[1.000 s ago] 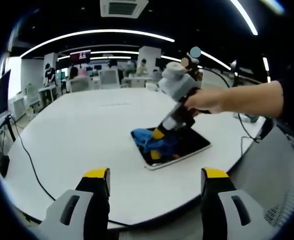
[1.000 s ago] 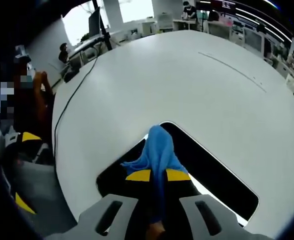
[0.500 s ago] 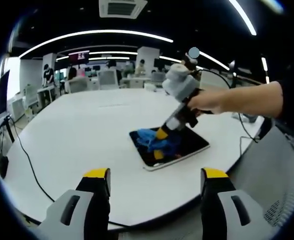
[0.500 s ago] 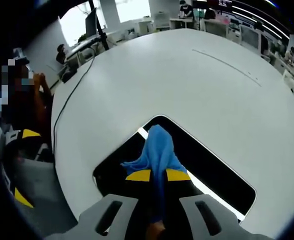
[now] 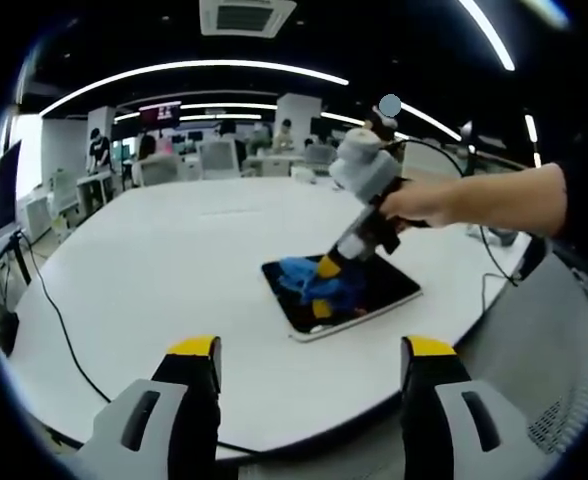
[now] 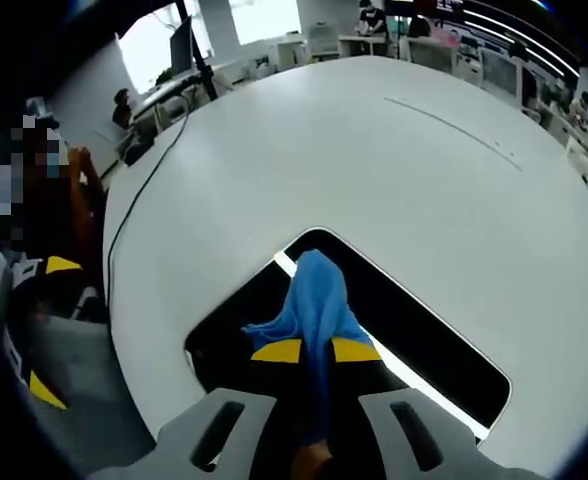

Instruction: Wipe the mirror surface with the cleaning cloth until all visible marks leave the cleaned area.

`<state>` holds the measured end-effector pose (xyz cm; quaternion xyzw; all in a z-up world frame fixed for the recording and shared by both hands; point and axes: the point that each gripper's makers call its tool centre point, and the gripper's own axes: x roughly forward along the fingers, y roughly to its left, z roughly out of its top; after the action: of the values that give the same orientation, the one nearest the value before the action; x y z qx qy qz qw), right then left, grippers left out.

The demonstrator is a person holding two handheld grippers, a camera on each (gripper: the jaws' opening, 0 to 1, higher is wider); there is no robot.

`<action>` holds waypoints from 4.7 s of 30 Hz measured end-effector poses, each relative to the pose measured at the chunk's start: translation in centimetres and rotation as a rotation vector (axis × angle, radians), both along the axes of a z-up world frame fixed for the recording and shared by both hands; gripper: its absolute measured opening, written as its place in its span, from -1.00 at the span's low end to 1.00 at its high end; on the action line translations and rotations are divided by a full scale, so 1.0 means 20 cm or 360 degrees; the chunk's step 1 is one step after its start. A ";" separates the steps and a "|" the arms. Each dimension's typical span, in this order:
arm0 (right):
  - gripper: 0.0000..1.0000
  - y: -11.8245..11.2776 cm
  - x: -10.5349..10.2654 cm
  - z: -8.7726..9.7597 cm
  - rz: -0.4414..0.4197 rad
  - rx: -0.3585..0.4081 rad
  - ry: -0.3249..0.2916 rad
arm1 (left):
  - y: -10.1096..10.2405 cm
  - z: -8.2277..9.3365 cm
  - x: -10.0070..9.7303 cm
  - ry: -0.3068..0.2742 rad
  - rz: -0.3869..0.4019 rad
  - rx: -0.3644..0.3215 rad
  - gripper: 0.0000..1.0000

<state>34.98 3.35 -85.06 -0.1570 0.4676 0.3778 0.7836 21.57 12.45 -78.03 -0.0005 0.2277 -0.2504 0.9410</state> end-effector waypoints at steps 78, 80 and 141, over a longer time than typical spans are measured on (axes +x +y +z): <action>-0.93 -0.50 -0.01 0.01 -0.0326 0.0036 0.0000 | 0.00 0.00 -0.01 0.0001 -0.0004 0.0022 0.42; -0.93 -0.51 -0.01 0.01 -0.0334 0.0042 0.0004 | 0.00 0.00 -0.01 0.0005 -0.0008 0.0024 0.41; -0.93 -0.72 -0.02 0.00 -0.0435 0.0032 -0.0015 | -0.11 0.02 -0.03 -0.0038 -0.0219 0.0000 0.84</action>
<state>34.50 -10.99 -84.99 -0.0858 0.4771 0.2714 0.8315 21.00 10.31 -77.56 0.0182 0.2159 -0.3145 0.9242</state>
